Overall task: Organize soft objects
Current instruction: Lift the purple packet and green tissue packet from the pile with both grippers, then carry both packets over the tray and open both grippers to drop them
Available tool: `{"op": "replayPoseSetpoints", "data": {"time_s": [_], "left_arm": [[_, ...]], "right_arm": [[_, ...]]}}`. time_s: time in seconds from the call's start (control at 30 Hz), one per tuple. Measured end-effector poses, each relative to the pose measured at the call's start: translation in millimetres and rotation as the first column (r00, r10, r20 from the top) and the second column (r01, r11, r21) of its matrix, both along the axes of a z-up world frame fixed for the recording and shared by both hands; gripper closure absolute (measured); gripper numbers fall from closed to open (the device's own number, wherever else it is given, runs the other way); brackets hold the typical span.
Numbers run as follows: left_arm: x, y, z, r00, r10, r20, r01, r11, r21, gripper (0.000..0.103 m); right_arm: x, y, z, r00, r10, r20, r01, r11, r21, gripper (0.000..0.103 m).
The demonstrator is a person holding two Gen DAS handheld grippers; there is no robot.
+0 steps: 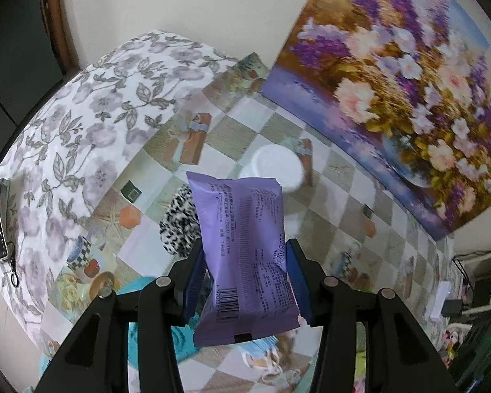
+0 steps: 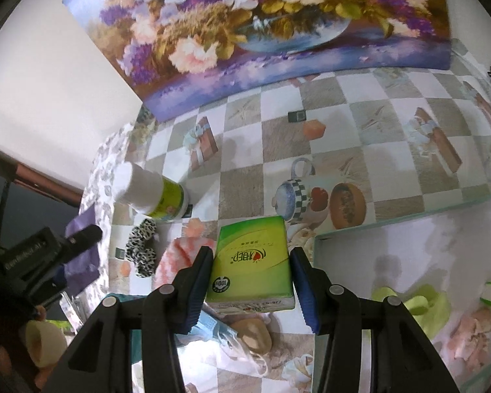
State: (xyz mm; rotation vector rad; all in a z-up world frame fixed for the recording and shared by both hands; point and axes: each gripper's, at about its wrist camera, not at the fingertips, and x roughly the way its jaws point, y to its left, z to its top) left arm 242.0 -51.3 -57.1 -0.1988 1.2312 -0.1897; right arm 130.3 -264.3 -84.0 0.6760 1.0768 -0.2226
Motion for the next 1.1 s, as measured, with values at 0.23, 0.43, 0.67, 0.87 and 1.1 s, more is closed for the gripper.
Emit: {"op": "replayPoseSetpoints", "data": {"time_s": [0.23,0.43,0.67,0.87,1.1], "left_arm": [[-22.7,-11.8,19.6,0.999,-0.048,0.017,0.049,0.998,-0.030,0.053],[-31.7,-22.9,27.6,0.997,-0.074,0.025,0.075,0.996,-0.038,0.053],[-47.7,-60.3,26.5,0.984,-0.180,0.008,0.180,0.981,-0.066,0.053],[-71.1,-100.9,23.0,0.955,-0.297,-0.011,0.296,0.953,-0.068,0.053],[-96.1,-146.0,5.4,0.904,-0.421,-0.068,0.420,0.907,-0.034,0.053]], "right_arm": [[-24.8,-17.5,26.7,0.998,-0.056,0.041,0.057,0.998,-0.025,0.052],[-53.1,-53.7,40.5,0.987,-0.157,0.042,0.160,0.985,-0.072,0.052],[-95.3,-112.5,43.0,0.942,-0.335,0.016,0.335,0.935,-0.114,0.052],[-128.2,-150.0,38.5,0.894,-0.447,-0.007,0.444,0.889,-0.110,0.052],[-147.6,-167.0,34.2,0.860,-0.510,-0.035,0.498,0.851,-0.165,0.052]]}}
